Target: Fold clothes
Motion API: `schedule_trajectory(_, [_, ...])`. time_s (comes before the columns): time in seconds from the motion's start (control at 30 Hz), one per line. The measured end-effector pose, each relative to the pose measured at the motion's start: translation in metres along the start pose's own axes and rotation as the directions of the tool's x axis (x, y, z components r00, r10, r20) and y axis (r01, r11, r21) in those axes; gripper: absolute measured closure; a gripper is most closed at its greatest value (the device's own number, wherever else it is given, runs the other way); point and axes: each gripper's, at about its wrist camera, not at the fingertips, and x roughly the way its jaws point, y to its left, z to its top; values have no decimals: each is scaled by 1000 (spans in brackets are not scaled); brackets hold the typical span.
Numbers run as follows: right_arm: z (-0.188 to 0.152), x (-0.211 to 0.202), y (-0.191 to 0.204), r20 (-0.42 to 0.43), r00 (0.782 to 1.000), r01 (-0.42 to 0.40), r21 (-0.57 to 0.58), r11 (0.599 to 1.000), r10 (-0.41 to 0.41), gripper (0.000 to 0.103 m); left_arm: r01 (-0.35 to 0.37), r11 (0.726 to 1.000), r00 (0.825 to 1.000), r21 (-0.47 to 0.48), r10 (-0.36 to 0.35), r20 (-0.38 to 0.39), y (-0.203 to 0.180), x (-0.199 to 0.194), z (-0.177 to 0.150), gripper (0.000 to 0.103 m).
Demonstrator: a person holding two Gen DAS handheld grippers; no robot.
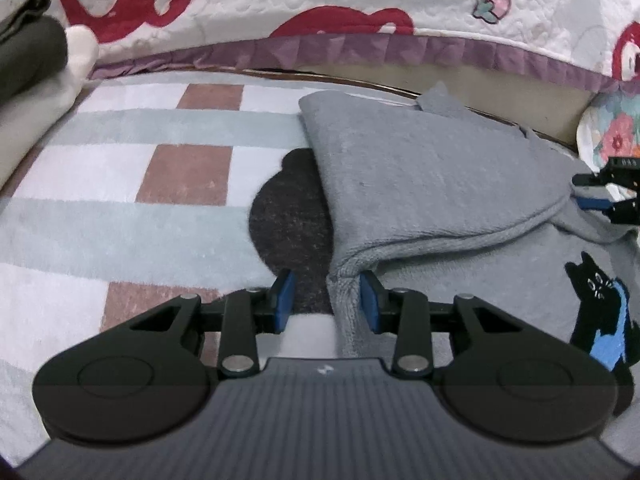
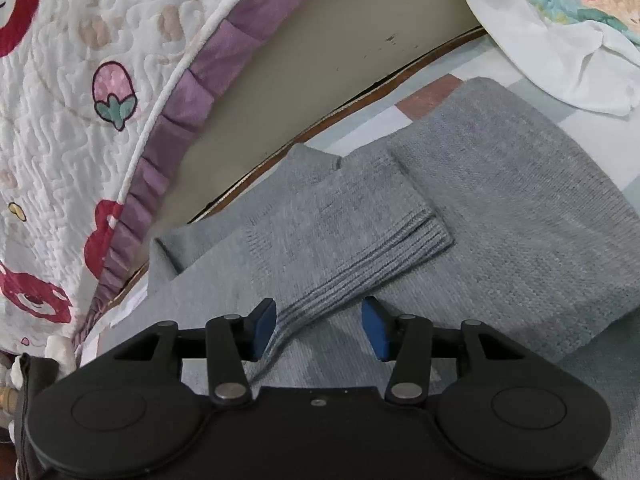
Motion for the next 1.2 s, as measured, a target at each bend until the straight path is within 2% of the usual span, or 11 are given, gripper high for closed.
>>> schedule_trajectory(0.2, [9,10,1,82,996,21,8,1000,-21,52,17,1000,1000,-22,-17,2,3,-1,2,68])
schedule_trajectory(0.27, [12,10,14,93,994,58,-73,996,-51,91,22,999,1000,-32,-22,-5,5,-1,4,67])
schedule_trajectory(0.43, [6,-8,35,100,983,178,-295,939,-154,92,28,997,994,-67,-35,-106,4,0,12,62])
schedule_trajectory(0.5, [4,-17,43,108,975,222,-380,898,-195,82,22,994,987,-103,-38,-154,3,-5,17,62])
schedule_trajectory(0.57, [1,-25,51,121,965,264,-462,847,-235,67,55,991,986,-118,-73,-150,-1,-18,21,62])
schedule_trajectory(0.67, [-2,-41,62,128,961,273,-542,795,-243,66,173,979,975,-103,-185,-123,-12,-44,26,61])
schedule_trajectory(0.77, [-7,-64,73,64,992,123,-524,843,-105,59,312,949,934,-38,-314,-172,-34,-68,18,56])
schedule_trajectory(0.87, [-19,-78,87,4,999,32,-537,843,-35,59,453,891,860,42,-424,-285,-62,-84,0,55])
schedule_trajectory(0.93, [-29,-89,92,-43,999,-24,-543,839,1,59,498,861,837,102,-446,-317,-81,-92,-6,55])
schedule_trajectory(1.07, [-51,-124,88,-111,994,-56,-531,845,-4,59,541,833,813,119,-480,-330,-102,-97,-7,53])
schedule_trajectory(1.2, [-68,-167,49,-186,981,-35,-457,889,-57,59,613,787,754,65,-559,-345,-110,-98,-14,53])
